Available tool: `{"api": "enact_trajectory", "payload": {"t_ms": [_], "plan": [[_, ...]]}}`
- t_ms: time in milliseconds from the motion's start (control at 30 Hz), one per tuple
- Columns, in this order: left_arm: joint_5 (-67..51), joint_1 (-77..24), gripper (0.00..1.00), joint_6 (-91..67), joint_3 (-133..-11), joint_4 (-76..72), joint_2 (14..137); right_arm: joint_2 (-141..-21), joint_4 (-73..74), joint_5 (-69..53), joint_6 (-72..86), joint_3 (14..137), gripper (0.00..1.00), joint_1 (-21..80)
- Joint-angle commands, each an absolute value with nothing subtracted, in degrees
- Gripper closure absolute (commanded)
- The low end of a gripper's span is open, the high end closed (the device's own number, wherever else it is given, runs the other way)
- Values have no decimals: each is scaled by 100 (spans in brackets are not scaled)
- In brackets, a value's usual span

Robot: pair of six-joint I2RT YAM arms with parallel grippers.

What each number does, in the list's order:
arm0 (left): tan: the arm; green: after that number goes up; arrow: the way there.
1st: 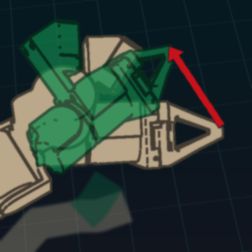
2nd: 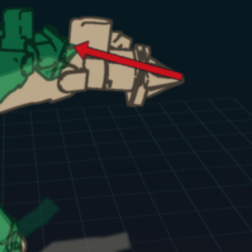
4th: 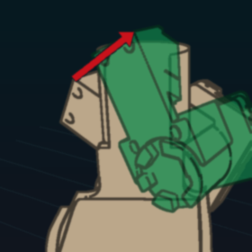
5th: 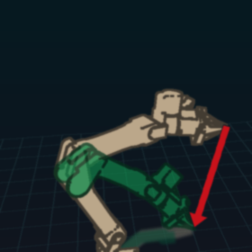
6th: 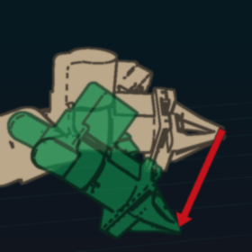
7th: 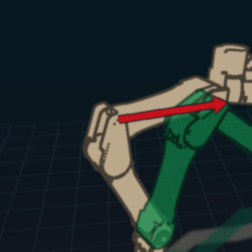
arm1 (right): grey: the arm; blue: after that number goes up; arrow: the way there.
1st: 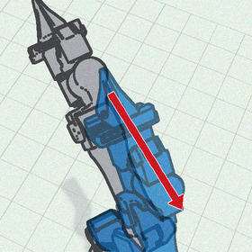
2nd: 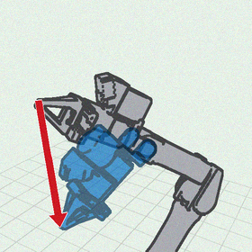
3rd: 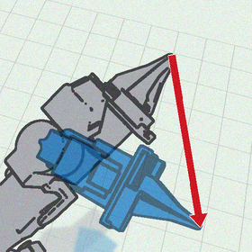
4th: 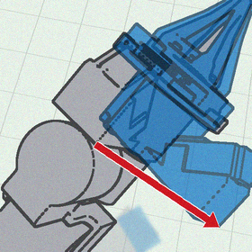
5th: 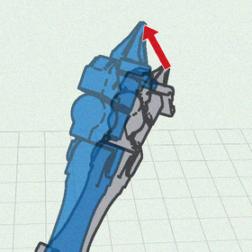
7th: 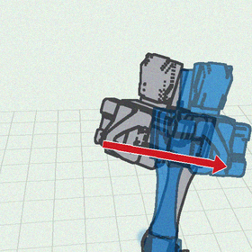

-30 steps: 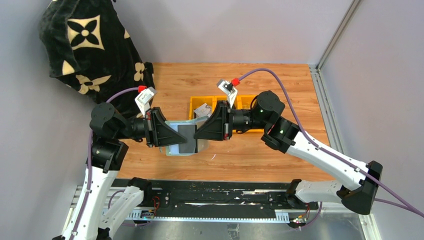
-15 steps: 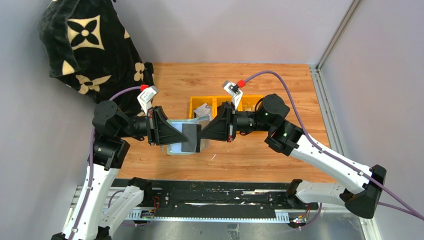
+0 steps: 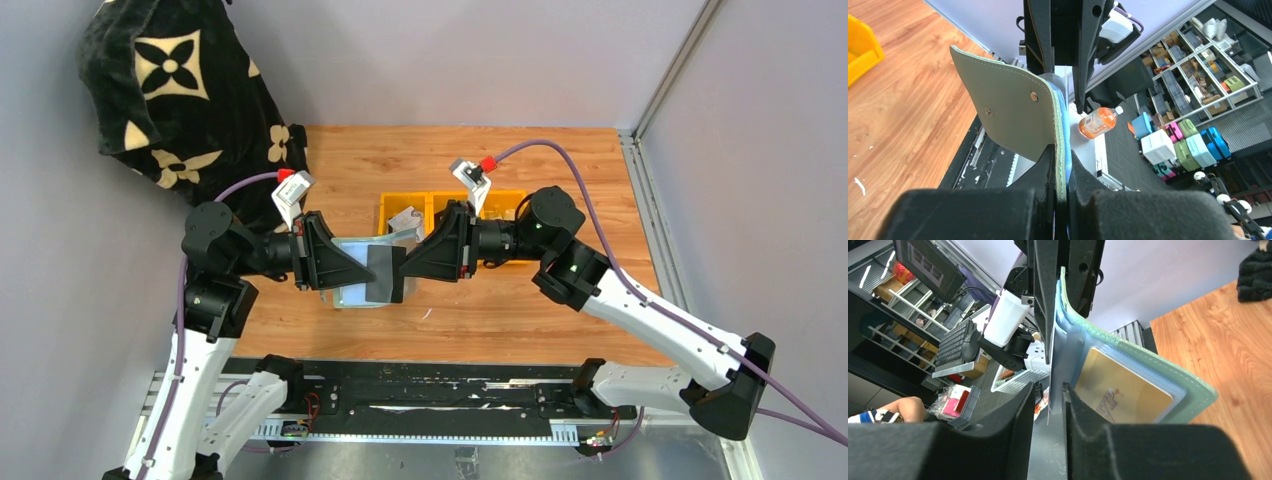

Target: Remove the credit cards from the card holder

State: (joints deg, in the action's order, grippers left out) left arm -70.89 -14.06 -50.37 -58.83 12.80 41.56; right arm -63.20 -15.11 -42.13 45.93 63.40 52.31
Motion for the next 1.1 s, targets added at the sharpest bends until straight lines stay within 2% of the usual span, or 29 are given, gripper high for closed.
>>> {"api": "enact_trajectory", "payload": {"t_ms": [0, 133, 167, 200, 267, 300, 600, 800, 933, 1067], "plan": [[-6973, -1406, 100, -4979, -6081, 1245, 4182, -6490, -2063, -4472, 4948, 6354, 68, 5167], [-6925, -1406, 100, -4930, -6120, 1289, 4199, -6610, -2320, -4502, 5090, 6350, 67, 5203], [-6918, -1406, 100, -4890, -6122, 1334, 4206, -6622, -2352, -4522, 5104, 6358, 69, 5203], [-6905, -1406, 100, -4829, -6142, 1405, 4212, -6626, -2350, -4537, 5097, 6377, 76, 5203], [-6878, -1406, 100, -4696, -6190, 1566, 4226, -6572, -2197, -4526, 4966, 6419, 97, 5191], [-6868, -1406, 100, -4609, -6219, 1649, 4235, -6504, -2027, -4486, 4860, 6432, 100, 5170], [-6667, -1406, 100, -3818, -6484, 2428, 4352, -5784, -1007, -4599, 4341, 6285, 100, 4489], [-6434, -1406, 100, -3377, -6720, 2832, 4384, -5714, 216, -4668, 3999, 6344, 100, 3177], [-6326, -1406, 100, -3102, -6892, 3134, 4401, -6107, 1660, -3885, 3210, 6671, 100, 2652], [-6363, -1405, 100, -3021, -6922, 3236, 4397, -6803, 2219, -3027, 2673, 6872, 100, 2558]]}}
